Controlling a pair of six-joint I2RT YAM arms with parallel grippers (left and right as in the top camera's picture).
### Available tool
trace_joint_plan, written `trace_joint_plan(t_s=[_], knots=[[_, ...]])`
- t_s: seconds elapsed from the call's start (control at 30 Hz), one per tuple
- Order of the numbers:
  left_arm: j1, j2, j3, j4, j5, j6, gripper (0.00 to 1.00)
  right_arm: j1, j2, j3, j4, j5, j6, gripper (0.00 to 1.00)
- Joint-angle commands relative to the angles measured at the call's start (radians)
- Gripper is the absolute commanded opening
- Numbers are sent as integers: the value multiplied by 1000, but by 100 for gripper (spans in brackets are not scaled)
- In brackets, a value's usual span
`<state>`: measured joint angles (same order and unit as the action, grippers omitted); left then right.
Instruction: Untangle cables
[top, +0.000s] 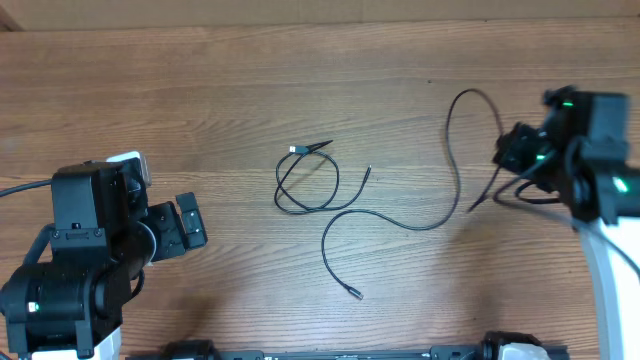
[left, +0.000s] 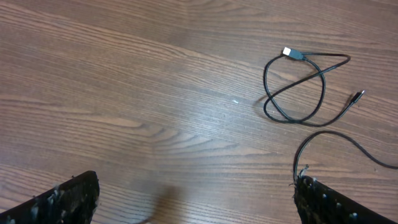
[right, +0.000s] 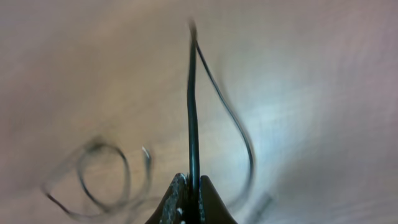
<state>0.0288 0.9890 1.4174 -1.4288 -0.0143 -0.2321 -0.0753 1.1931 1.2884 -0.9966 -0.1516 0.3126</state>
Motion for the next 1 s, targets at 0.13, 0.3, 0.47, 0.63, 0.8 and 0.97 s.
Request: trace_joint_plan(t_s=[0.13,0.3,0.47,0.63,0.8,0.97], knots=[[7,0,13,0,11,16,100,3,-90,21,-63,7,49,4],[7,0,13,0,11,16,100,3,-42,-8,-235,4,163,4],[7,0,13,0,11,16,100,3,30,-45,-285,-148,170,4],[7,4,13,0,11,16,99,7,94,-83,-274,-315,171,4],[7,6,13,0,11,16,100,50,142,-117,-263,-314,171,4],[7,6,13,0,11,16,100,142,154,-162,-215,-314,171,18]])
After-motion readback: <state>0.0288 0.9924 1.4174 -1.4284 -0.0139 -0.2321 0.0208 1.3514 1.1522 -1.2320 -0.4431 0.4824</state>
